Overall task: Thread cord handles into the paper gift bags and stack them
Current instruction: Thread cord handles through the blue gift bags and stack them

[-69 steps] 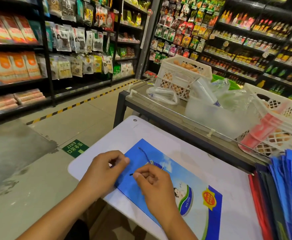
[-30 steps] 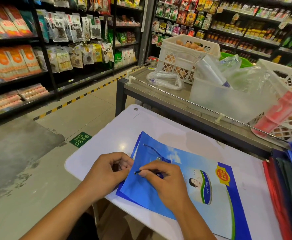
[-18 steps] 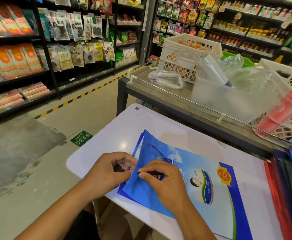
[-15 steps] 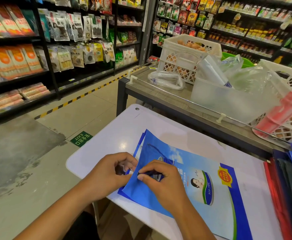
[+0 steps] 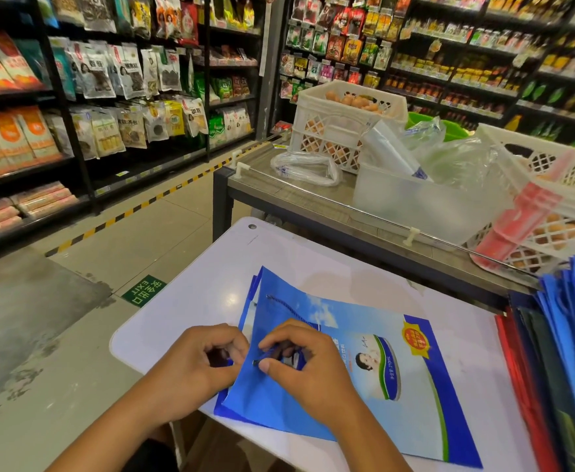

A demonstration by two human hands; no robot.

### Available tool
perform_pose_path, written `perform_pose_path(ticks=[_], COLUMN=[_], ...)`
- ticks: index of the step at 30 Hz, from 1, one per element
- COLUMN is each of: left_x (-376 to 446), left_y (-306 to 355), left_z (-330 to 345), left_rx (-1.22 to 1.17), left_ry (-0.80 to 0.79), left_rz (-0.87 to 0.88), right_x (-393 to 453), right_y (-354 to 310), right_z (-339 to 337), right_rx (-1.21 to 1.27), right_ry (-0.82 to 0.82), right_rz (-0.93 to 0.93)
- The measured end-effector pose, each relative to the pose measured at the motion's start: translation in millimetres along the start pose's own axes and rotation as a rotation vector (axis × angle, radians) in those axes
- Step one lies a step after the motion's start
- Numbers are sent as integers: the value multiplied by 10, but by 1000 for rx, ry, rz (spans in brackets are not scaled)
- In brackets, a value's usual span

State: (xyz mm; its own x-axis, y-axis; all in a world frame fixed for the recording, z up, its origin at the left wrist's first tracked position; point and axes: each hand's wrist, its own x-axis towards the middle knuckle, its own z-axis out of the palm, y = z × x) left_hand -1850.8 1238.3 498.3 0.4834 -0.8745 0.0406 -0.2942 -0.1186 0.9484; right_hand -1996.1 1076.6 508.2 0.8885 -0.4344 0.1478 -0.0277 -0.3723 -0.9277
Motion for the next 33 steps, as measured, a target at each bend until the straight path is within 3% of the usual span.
perform_pose_path(ticks=[13,25,33], left_x=[5,-10,-72], left_y=[66,106,136], left_z=[-56,-17,4], left_rx=[-94,-120,-230], left_ry=[-84,13,64], left_rz=[-13,-14,16], right_x=[-15,-16,-10], right_y=[39,9,-51], right_z=[-27,-23,-2], right_rx=[-46,-38,-163], right_ry=[-23,-40,48], right_rz=[-119,-86,-74])
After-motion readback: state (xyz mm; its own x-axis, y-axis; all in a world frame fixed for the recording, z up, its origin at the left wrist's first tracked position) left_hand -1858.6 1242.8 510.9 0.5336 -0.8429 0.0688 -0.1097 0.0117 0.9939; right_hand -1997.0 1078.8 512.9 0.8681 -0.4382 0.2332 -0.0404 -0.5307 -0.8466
